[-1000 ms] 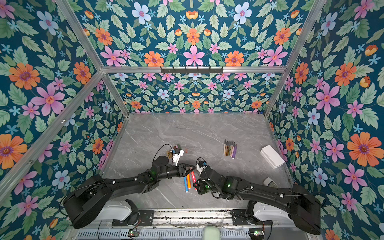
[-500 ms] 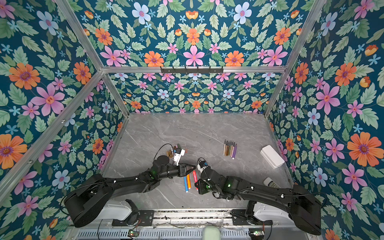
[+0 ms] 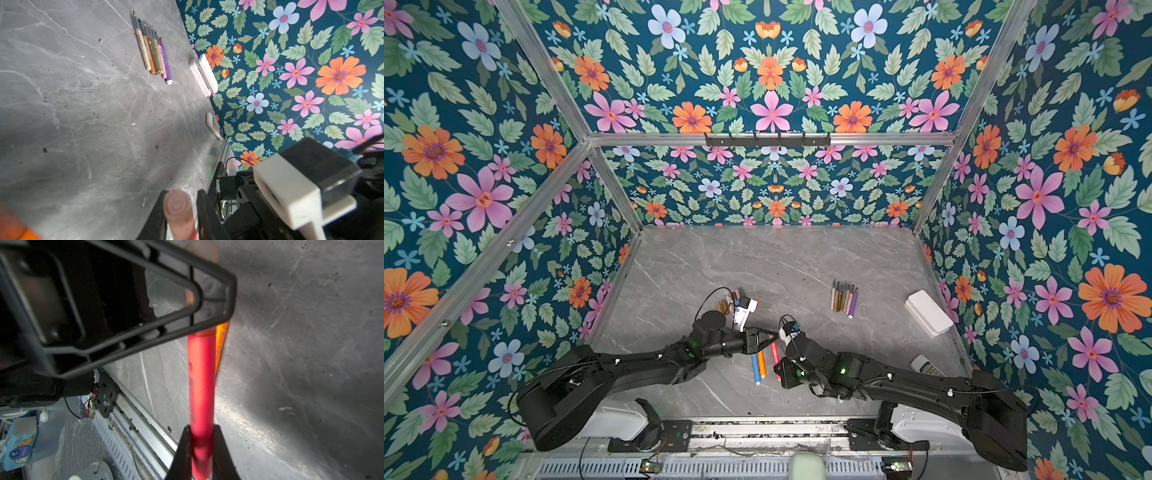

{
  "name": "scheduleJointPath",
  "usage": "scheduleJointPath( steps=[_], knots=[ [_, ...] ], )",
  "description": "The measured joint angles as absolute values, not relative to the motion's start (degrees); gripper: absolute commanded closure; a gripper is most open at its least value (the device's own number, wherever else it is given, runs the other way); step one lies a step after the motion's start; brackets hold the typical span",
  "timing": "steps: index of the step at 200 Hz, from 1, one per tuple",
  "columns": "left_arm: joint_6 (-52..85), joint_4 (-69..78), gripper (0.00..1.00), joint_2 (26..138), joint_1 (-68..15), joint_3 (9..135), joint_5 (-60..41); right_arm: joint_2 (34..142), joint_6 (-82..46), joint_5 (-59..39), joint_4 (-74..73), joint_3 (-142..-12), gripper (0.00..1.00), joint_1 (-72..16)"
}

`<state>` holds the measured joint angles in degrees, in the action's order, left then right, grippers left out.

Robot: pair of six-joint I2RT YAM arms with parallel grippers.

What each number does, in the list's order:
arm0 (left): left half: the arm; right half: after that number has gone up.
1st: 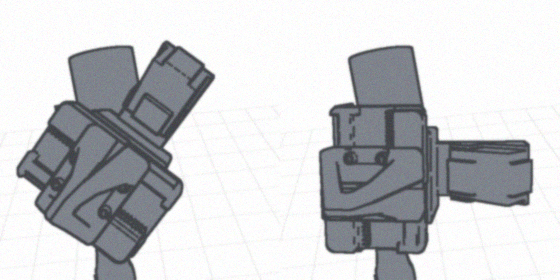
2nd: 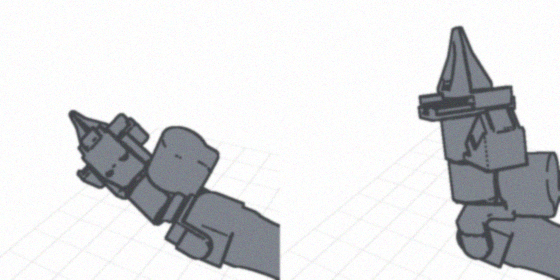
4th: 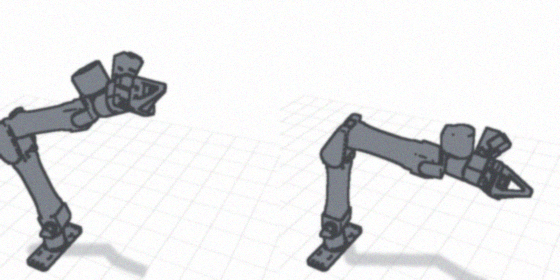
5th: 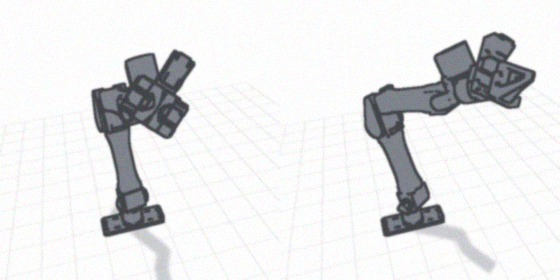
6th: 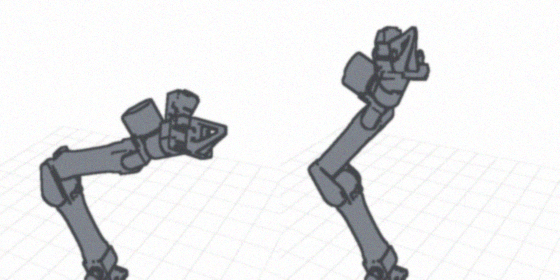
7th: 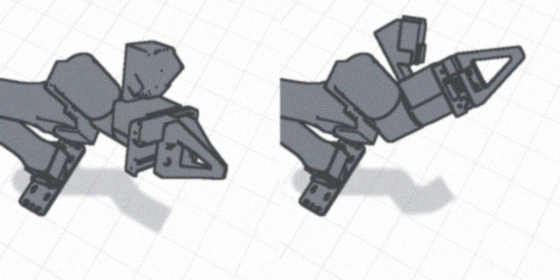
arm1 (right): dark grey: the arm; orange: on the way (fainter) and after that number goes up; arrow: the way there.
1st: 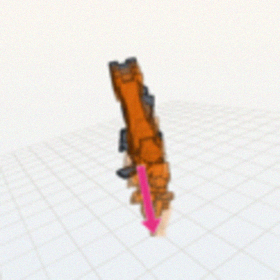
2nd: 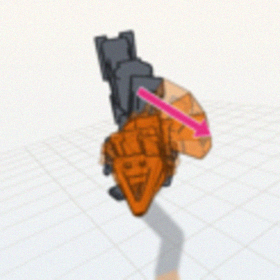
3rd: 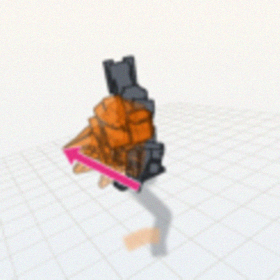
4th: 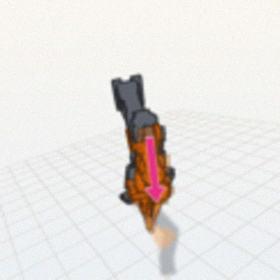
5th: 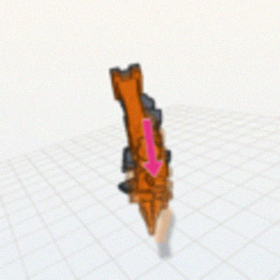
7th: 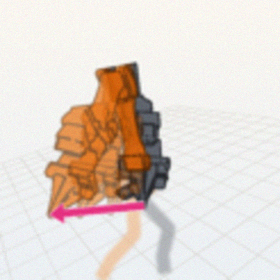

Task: Open the pen caps
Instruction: 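Close the left gripper on the highlighter cap while the right holds the highlighter, then pull the cap with the left gripper while the right holds the highlighter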

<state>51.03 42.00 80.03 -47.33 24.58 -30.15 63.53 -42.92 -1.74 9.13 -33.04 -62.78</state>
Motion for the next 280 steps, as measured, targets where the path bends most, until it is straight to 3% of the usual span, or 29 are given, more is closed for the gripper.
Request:
scheduleJointPath(
  steps=[76,191,254,280],
  knots=[
    [52.34,43.27,0.86,79.92,-47.66,24.69,-30.76,62.87,-42.28,-1.32,8.84,-32.36,1.0,-62.78],
    [51.88,42.59,0.73,79.31,-47.66,24.77,-29.8,62.37,-42.57,-1.34,8.73,-31.75,1.0,-62.78],
    [51.88,42.44,0.81,79.24,-47.66,24.91,-29.58,62.3,-42.96,-1.34,8.64,-31.55,1.0,-62.78],
    [51.96,42.44,0.77,79.24,-47.66,24.93,-29.63,62.19,-42.96,-1.34,8.73,-31.55,1.0,-62.78]
  ],
)
